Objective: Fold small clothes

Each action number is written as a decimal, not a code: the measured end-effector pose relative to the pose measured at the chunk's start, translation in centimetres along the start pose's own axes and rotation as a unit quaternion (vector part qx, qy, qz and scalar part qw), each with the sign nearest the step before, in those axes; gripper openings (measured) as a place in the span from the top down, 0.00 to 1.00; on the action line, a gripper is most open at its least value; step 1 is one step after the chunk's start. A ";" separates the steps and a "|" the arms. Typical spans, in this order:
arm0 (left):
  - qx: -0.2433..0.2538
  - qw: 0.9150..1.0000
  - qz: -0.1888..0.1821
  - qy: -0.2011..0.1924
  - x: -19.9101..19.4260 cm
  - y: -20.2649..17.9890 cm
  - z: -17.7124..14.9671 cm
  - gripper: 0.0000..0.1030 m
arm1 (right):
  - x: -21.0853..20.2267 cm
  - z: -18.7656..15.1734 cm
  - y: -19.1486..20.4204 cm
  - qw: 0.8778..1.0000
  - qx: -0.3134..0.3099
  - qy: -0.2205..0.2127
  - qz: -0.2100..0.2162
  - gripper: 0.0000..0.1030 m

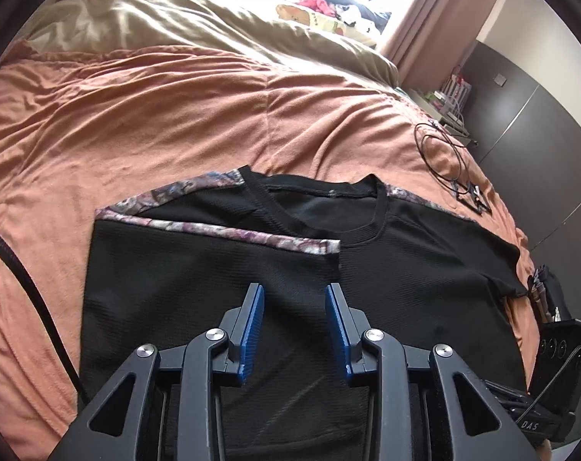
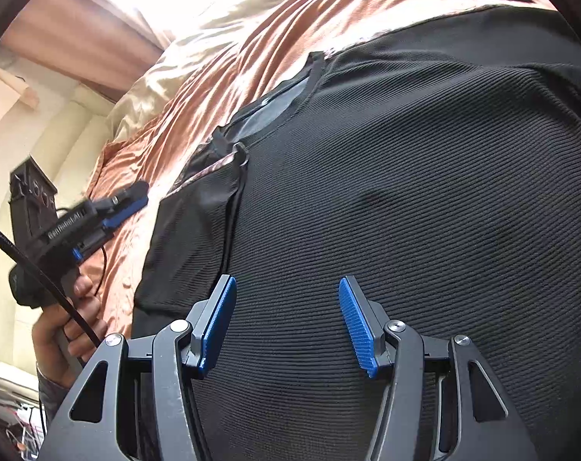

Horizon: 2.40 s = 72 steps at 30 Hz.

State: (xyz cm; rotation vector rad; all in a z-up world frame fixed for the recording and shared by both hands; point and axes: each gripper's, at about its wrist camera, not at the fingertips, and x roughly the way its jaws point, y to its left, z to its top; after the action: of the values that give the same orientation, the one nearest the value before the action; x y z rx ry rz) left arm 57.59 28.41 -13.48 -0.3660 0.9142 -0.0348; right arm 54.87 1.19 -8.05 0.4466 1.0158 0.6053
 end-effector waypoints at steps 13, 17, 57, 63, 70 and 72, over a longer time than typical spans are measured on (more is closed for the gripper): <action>-0.059 0.996 0.067 0.004 -4.3 9.0 -4.1 0.66 | 5.0 -0.2 3.5 0.999 -0.031 0.035 0.022 0.58; -0.079 0.994 0.076 0.010 -4.4 11.5 -5.4 0.66 | 6.7 0.1 4.8 0.998 -0.043 0.044 0.014 0.62; -0.094 0.992 0.075 -0.027 -13.7 6.7 -10.8 0.28 | -4.0 -4.6 7.6 0.994 -0.065 -0.027 -0.085 0.41; -0.074 0.994 0.073 -0.041 -15.7 1.9 -11.2 0.15 | -9.4 -6.2 8.2 0.987 -0.089 -0.074 -0.110 0.38; -0.055 0.995 0.060 -0.054 -17.1 -3.5 -11.9 0.09 | -15.3 -8.1 6.8 0.976 -0.132 -0.106 -0.134 0.38; -0.045 0.996 0.053 -0.057 -17.4 -5.3 -12.0 0.08 | -17.0 -8.8 6.2 0.973 -0.138 -0.117 -0.144 0.38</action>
State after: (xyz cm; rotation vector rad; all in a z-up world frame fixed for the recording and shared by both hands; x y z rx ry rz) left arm 38.21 23.12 -5.03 -0.3979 0.8236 0.1240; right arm 38.90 -4.63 2.64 0.1159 0.7394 0.4131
